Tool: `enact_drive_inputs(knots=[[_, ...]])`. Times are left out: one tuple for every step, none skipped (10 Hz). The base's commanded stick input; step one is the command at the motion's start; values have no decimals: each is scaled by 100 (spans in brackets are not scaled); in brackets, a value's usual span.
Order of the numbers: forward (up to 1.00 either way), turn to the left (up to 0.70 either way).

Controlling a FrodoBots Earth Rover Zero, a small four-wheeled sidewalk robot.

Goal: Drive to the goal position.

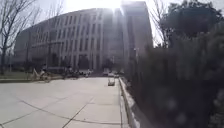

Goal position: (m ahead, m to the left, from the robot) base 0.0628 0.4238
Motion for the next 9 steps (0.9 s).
enact_drive_inputs(knots=[[15, 0], [100, 0], [100, 0], [100, 0], [100, 0], [100, 0], [100, 0], [100, 0], [100, 0]])
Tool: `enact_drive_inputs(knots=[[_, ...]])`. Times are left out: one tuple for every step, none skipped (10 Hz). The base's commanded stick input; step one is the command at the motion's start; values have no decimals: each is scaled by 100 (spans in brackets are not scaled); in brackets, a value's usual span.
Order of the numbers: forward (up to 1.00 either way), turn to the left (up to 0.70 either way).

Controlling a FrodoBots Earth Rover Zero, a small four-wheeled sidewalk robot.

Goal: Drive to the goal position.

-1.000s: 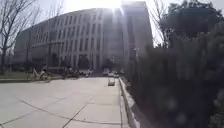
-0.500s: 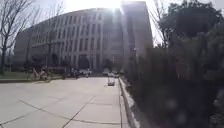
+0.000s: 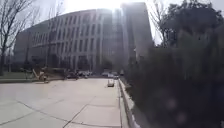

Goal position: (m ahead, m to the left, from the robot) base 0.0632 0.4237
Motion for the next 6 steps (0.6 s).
enact_drive_inputs(knots=[[100, 0], [100, 0], [100, 14], [100, 40], [100, 40], [100, 40]])
